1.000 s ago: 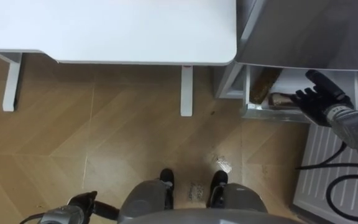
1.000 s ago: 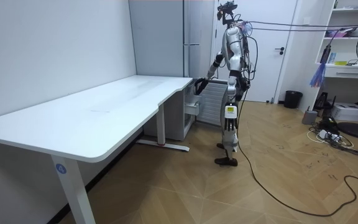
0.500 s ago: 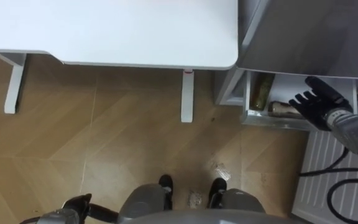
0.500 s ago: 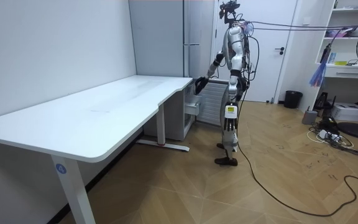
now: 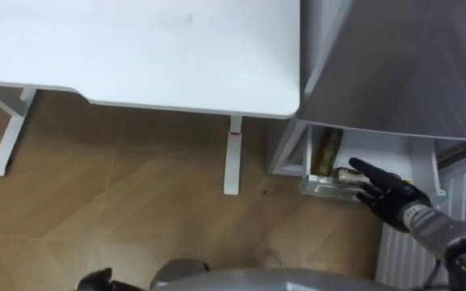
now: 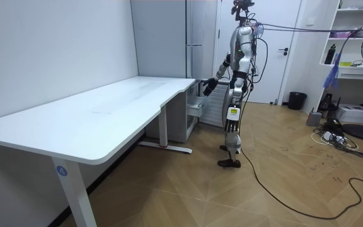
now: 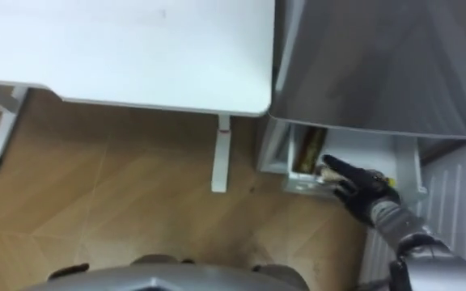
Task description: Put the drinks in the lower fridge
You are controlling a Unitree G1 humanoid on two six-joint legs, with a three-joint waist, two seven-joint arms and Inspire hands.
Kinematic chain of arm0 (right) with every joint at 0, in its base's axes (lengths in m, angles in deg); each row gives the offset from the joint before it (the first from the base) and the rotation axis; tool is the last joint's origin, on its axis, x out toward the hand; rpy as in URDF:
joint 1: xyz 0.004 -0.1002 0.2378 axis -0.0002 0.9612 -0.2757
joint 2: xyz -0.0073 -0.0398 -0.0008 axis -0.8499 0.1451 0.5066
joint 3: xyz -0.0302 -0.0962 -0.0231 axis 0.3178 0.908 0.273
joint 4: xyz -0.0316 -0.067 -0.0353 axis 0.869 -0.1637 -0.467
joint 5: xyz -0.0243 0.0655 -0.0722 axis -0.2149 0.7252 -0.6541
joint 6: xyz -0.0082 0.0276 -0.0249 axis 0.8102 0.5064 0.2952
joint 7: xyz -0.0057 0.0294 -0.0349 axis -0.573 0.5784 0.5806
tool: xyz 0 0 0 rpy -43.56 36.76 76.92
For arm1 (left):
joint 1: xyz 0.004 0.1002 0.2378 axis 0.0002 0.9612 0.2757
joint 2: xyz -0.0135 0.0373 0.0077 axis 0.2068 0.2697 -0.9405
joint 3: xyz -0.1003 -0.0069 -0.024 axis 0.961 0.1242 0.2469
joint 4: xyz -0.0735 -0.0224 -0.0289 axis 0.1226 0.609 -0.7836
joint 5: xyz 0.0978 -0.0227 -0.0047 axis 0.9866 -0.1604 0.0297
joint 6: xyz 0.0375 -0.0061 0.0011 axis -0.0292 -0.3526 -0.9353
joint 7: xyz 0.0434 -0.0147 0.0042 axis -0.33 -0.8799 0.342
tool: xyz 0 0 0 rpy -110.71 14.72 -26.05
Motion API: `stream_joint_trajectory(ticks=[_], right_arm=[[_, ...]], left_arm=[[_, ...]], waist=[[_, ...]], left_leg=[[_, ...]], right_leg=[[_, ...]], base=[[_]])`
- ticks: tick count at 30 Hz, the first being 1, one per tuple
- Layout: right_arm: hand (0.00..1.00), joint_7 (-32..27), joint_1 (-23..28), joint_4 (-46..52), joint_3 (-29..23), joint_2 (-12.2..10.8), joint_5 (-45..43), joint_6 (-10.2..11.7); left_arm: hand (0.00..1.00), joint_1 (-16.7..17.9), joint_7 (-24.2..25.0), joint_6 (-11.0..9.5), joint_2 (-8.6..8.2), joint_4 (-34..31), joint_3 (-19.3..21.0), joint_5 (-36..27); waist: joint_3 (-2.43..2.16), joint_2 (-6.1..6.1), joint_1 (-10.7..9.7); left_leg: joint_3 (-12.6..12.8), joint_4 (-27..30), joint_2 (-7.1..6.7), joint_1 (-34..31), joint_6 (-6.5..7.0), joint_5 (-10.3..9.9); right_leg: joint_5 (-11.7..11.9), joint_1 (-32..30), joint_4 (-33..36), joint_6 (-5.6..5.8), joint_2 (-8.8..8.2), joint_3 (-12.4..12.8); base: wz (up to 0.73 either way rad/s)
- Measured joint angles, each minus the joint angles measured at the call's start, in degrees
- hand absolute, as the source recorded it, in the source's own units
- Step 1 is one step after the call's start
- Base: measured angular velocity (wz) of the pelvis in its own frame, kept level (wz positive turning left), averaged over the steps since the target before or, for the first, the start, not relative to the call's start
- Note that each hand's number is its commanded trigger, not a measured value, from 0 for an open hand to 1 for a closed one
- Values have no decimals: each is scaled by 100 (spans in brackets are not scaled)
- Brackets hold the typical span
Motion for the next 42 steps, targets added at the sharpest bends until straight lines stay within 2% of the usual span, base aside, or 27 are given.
stream_joint_trajectory(ticks=[3,6,9,16,22,23,25,28,29,31,34,36,37,38,40,41,42], right_arm=[[0,-145,406,148,-9,-238,7,111],[0,-272,516,70,-15,-322,77,135],[0,-403,697,78,-19,-411,426,195],[0,-718,918,87,-39,-492,881,192],[0,-1013,1001,143,-494,-617,1235,274],[0,-1054,1012,172,-523,-626,1406,344],[0,-1063,1008,209,-528,-632,1544,444],[0,-1052,1009,282,-527,-653,1970,508],[0,-1053,1004,293,-526,-666,2228,508],[0,-1058,1025,422,-528,-686,2600,517],[0,-1038,1025,816,-583,-711,3126,715],[0,-954,853,839,-579,-715,3265,782],[0,-930,777,855,-565,-719,3271,811],[0,-894,597,876,-570,-726,3313,855],[0,-819,274,857,-584,-714,3548,935],[0,-752,60,838,-600,-699,3593,962],[0,-681,-121,832,-639,-703,3606,969]], left_arm=[[0,194,-230,-22,-116,-139,222,-14],[0,249,-370,-64,-222,-159,458,-26],[0,247,-484,-135,-230,-165,617,-21],[0,326,-635,-138,-280,-342,627,-6],[0,436,-648,-156,-295,-341,631,131],[0,491,-649,-164,-295,-342,643,254],[0,563,-650,-195,-301,-342,664,454],[0,603,-650,-248,-299,-291,684,488],[0,650,-650,-260,-299,-250,685,477],[0,746,-646,-263,-323,-175,726,463],[0,722,-565,-262,-344,12,758,487],[0,676,-515,-267,-342,76,784,462],[0,660,-485,-262,-342,82,759,444],[0,557,-433,-263,-354,93,702,439],[0,371,-408,-264,-415,244,710,425],[0,201,-399,-265,-445,282,714,429],[0,0,-383,-261,-436,340,726,424]], waist=[[10,21,-62],[28,44,-138],[32,34,-153],[35,54,-172],[50,94,-244],[58,128,-265],[26,129,-299],[29,113,-286],[44,94,-257],[65,85,-203],[40,183,-153],[22,208,-134],[28,196,-137],[48,199,-140],[129,304,-113],[155,361,-137],[166,363,-99]], left_leg=[[27,-113,7,243,-23,-14],[84,-186,2,406,-27,-19],[94,-236,3,529,-42,-45],[116,-270,2,580,-40,-80],[116,-276,4,739,-36,-119],[121,-265,5,774,-34,-144],[122,-239,5,776,-32,-158],[151,-155,15,788,-35,-198],[222,-114,33,842,-43,-248],[263,57,80,859,-62,-388],[258,829,196,454,-74,-752],[250,1261,221,173,-77,-857],[248,1378,222,71,-69,-873],[202,1674,222,-170,-58,-905],[51,2152,255,-623,-67,-998],[10,2480,288,-988,-65,-1047],[-19,2725,274,-1328,-47,-1084]], right_leg=[[0,208,-91,1,33,24],[-9,320,-123,14,46,163],[-18,415,-192,26,75,254],[-27,424,-193,31,84,306],[-41,570,-192,41,85,318],[-60,597,-180,45,83,317],[-71,598,-158,47,78,318],[-127,577,-28,42,72,347],[-183,574,73,33,73,403],[-285,581,209,25,85,466],[-543,303,702,-5,87,462],[-684,12,1111,-29,39,465],[-717,-88,1248,-35,16,467],[-766,-320,1503,-44,-19,467],[-807,-649,1894,-63,-27,450],[-833,-974,2158,-82,-30,454],[-914,-1328,2465,-95,-71,483]], base=[[-10],[-10],[-3],[-3],[-1],[-3],[0],[-4],[-24],[-24],[-2],[0],[0],[-4],[2],[9],[10]])
